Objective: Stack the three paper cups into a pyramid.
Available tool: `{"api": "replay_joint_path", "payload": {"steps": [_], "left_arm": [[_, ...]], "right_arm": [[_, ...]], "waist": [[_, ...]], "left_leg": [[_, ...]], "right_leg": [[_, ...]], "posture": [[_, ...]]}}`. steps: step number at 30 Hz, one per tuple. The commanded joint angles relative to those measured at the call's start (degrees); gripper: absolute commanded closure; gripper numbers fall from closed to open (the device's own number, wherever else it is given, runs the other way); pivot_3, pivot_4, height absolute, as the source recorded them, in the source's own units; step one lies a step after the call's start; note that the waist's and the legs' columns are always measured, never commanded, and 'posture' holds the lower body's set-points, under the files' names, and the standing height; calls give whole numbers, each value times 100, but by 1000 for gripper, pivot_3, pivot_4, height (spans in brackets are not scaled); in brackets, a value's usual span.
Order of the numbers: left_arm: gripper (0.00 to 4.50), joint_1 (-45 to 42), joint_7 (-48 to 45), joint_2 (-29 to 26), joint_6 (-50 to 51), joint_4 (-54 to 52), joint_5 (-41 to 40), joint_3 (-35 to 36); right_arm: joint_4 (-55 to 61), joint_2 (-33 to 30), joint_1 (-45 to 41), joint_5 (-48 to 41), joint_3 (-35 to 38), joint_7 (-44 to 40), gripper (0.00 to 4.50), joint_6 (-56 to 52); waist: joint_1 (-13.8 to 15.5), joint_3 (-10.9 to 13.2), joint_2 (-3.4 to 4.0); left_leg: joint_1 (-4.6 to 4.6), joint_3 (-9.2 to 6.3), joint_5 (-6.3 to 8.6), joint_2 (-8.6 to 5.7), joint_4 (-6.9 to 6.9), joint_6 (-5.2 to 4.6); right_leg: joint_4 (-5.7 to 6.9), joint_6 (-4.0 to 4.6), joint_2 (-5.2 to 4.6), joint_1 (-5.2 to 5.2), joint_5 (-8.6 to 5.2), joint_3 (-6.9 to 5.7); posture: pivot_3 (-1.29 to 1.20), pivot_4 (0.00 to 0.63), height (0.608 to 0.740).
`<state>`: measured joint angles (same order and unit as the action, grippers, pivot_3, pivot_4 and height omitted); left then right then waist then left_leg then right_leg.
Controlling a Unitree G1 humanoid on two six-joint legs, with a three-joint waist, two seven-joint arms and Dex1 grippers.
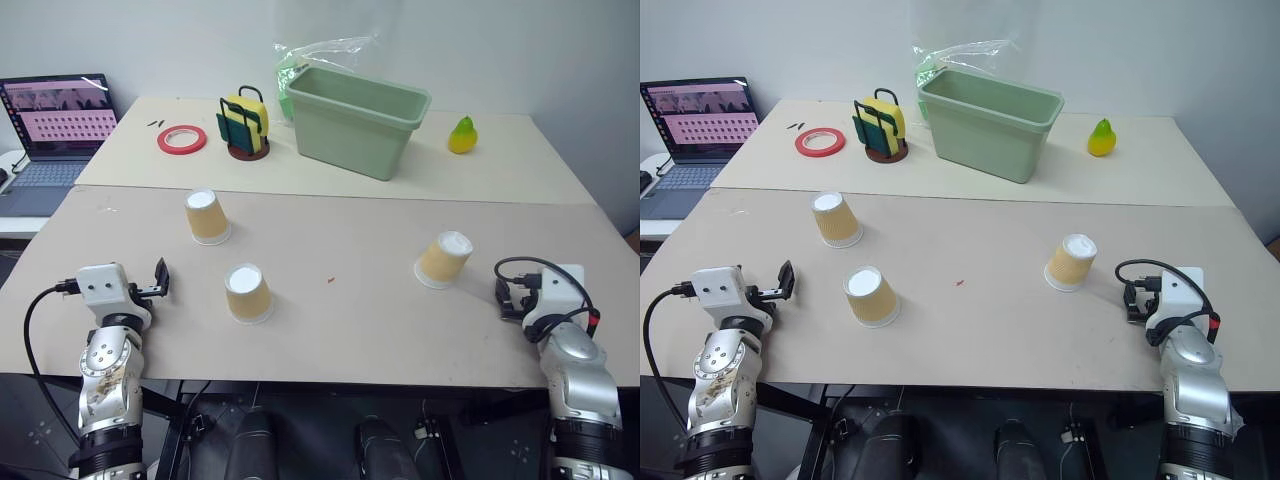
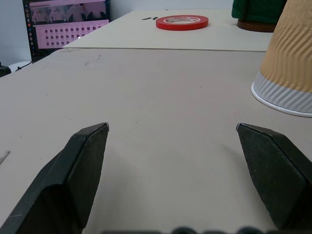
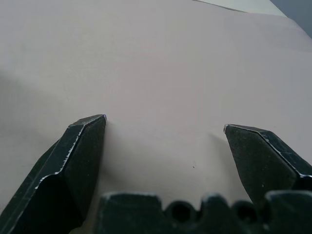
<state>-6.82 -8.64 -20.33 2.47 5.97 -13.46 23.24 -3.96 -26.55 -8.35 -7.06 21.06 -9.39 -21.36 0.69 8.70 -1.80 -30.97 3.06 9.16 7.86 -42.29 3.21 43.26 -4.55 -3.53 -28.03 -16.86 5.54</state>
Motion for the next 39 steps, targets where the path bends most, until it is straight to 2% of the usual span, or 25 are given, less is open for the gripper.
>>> {"api": "replay_joint_path", "payload": {"steps": [1, 3, 5, 9, 12, 15, 17, 19, 21, 22, 25, 27, 29, 35, 38, 39], "left_arm": [[0, -77, -101, -55, 37, -65, -32, -59], [0, -52, -177, -45, 133, -61, -43, -132], [0, -44, -205, -46, 158, -55, -48, -146], [0, -25, -268, -32, 194, -58, -42, -184], [0, -7, -291, -1, 210, -87, -41, -244], [0, -4, -326, 12, 237, -103, -43, -294], [0, -10, -362, -2, 247, -98, -36, -315], [0, -27, -408, -40, 252, -70, -28, -325], [0, -56, -465, -95, 258, -28, -31, -330], [0, -54, -525, -147, 266, -17, -28, -340], [0, 241, -959, -435, 381, -204, -104, -322], [0, 536, -1269, -632, 437, -403, -169, -305], [0, 874, -1558, -823, 499, -639, -275, -253], [0, 1996, -2725, -1500, 734, -1559, -722, -217], [0, 2182, -3173, -1715, 908, -2226, -979, -441], [0, 2146, -3247, -1759, 991, -2390, -1030, -525]], "right_arm": [[-25, -76, -229, -50, 514, 498, 17, -50], [-1, -95, -521, -308, 1199, 1079, 17, -374], [304, -105, -750, -678, 1392, 1004, 17, -554], [1317, -28, -1175, -2116, 1417, 148, 17, -1260], [1992, -98, -1468, -3997, 1771, -366, 17, -2151], [2704, -502, -1355, -5721, 1810, -1161, 17, -2765], [3216, -867, -1165, -6459, 1638, -1790, 17, -2966], [3814, -1335, -933, -6765, 1216, -2533, 17, -3134], [4201, -1795, -789, -6635, 659, -3026, 17, -3198], [4370, -2067, -754, -6270, 186, -3202, 17, -3196], [4706, -2957, -691, -3992, -1887, -3654, 17, -2496], [4587, -3069, -762, -3180, -2584, -3739, 17, -2048], [4408, -2875, -874, -2922, -2825, -3766, 17, -1830], [3812, -2393, -1070, -2361, -3078, -3810, 17, -1477], [3631, -2255, -1110, -2215, -3076, -3836, 17, -1410], [3597, -2219, -1112, -2184, -3066, -3852, 17, -1400]], "waist": [[0, 0, 0], [11, -2, 5], [23, -11, 19], [-36, -22, 33], [-70, -29, 44], [-36, -30, 47], [-7, -31, 48], [7, -37, 46], [-5, -41, 46], [-14, -43, 44], [-57, -60, 25], [-90, -74, 2], [-93, -74, 6], [-139, -77, -2], [-98, -76, -2], [-76, -75, -2]], "left_leg": [[0, 0, 0, 0, 0, 0], [-2, 1, 0, 0, -3, 0], [-12, 0, 1, 0, -10, -2], [-9, -2, 5, 0, -2, -3], [-6, -3, 6, 1, -4, -2], [-9, -7, 21, 0, -27, -8], [-15, -10, 50, 0, -62, -14], [-14, -13, 60, 0, -68, -14], [-12, -14, 62, -2, -66, -15], [-8, -16, 62, -2, -65, -15], [21, -15, 63, -2, -64, -14], [48, -12, 65, 1, -50, -10], [46, -3, 82, 0, -56, 17], [47, -5, 87, 8, -55, 16], [45, -3, 93, 8, -59, 26], [42, -3, 112, 8, -62, 56]], "right_leg": [[0, 0, 0, 0, 0, 1], [1, 0, 0, -1, 0, 1], [3, 0, -1, -6, 0, 1], [12, -2, 1, -10, -7, 1], [20, -1, 2, -8, -8, 4], [56, 3, 1, -9, -29, 3], [81, 2, 0, -8, -58, 1], [78, 4, 0, -1, -68, 0], [79, 12, 1, 0, -79, 4], [80, 16, 1, 2, -82, 2], [74, 41, 1, 17, -101, 4], [57, 41, 0, 10, -108, 2], [56, 52, -7, 8, -104, 7], [78, 69, 0, -6, -120, 6], [79, 70, -2, -9, -124, 5], [78, 70, -3, -9, -124, 6]], "posture": [[0, 150, 656], [0, 150, 656], [0, 150, 656], [0, 150, 656], [0, 150, 656], [0, 150, 656], [0, 150, 656], [0, 150, 656], [0, 150, 656], [0, 150, 656], [0, 150, 656], [0, 150, 656], [0, 150, 656], [0, 150, 656], [0, 150, 656], [0, 150, 656]]}}
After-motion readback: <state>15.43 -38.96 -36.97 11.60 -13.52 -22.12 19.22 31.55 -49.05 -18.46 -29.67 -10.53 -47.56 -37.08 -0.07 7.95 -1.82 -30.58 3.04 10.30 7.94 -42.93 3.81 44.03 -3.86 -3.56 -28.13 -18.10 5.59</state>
